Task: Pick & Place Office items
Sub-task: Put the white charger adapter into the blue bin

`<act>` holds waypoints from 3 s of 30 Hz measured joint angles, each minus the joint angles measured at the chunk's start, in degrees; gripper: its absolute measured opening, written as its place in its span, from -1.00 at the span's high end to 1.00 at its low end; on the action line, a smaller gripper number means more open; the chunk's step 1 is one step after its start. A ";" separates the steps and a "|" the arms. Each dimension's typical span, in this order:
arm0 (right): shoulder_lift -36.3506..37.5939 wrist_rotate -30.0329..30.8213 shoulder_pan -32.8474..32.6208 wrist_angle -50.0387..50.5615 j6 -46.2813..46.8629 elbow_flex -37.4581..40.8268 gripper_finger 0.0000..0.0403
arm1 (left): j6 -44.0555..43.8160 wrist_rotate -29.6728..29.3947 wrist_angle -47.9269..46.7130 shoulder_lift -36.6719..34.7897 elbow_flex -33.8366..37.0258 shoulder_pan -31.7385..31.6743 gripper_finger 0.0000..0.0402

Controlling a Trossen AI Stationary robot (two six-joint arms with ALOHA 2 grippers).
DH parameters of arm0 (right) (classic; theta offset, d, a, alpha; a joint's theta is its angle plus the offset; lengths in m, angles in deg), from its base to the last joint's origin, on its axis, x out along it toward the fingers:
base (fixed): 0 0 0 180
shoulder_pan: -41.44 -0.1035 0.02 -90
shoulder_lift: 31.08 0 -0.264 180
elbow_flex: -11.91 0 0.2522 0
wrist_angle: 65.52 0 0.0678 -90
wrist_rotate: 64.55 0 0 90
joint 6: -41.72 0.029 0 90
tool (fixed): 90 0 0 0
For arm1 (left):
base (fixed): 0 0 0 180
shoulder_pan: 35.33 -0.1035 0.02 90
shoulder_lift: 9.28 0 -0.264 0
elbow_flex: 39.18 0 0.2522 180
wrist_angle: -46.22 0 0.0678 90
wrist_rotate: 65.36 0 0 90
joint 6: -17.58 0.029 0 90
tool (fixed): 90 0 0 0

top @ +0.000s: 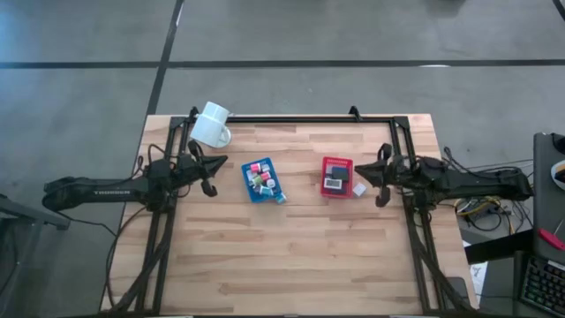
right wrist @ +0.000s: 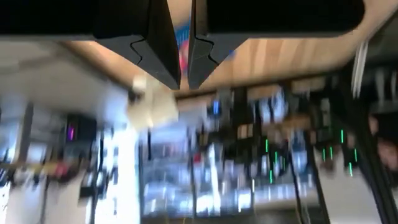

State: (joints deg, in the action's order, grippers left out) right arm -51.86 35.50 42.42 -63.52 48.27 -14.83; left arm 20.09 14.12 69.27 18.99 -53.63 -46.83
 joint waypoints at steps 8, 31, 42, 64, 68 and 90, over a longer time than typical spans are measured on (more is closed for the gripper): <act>-7.59 2.45 -6.16 28.37 10.54 -15.16 0.86 | -0.90 0.00 0.01 0.00 -0.61 0.00 0.95; -35.03 1.87 -6.14 69.35 36.40 -30.92 -0.02 | 3.08 -0.13 0.03 0.00 -1.90 0.00 0.95; -46.74 0.58 0.54 72.56 36.29 -30.79 -0.50 | 3.07 -0.09 0.02 0.00 -1.90 0.02 0.95; -61.61 -2.28 7.38 64.86 28.50 -30.50 -0.54 | 3.07 0.00 0.02 0.00 -1.88 0.00 0.95; -64.40 -2.37 7.36 63.25 27.09 -30.50 -0.54 | 3.07 0.00 0.02 0.00 -1.89 0.02 0.95; -65.52 -2.54 7.93 62.72 24.66 -30.44 -0.10 | 3.07 -0.02 0.02 0.00 -1.88 0.02 0.95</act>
State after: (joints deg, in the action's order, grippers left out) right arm -117.38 32.96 50.35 -0.80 72.93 -45.27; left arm 23.16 14.10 69.30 18.99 -55.51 -46.81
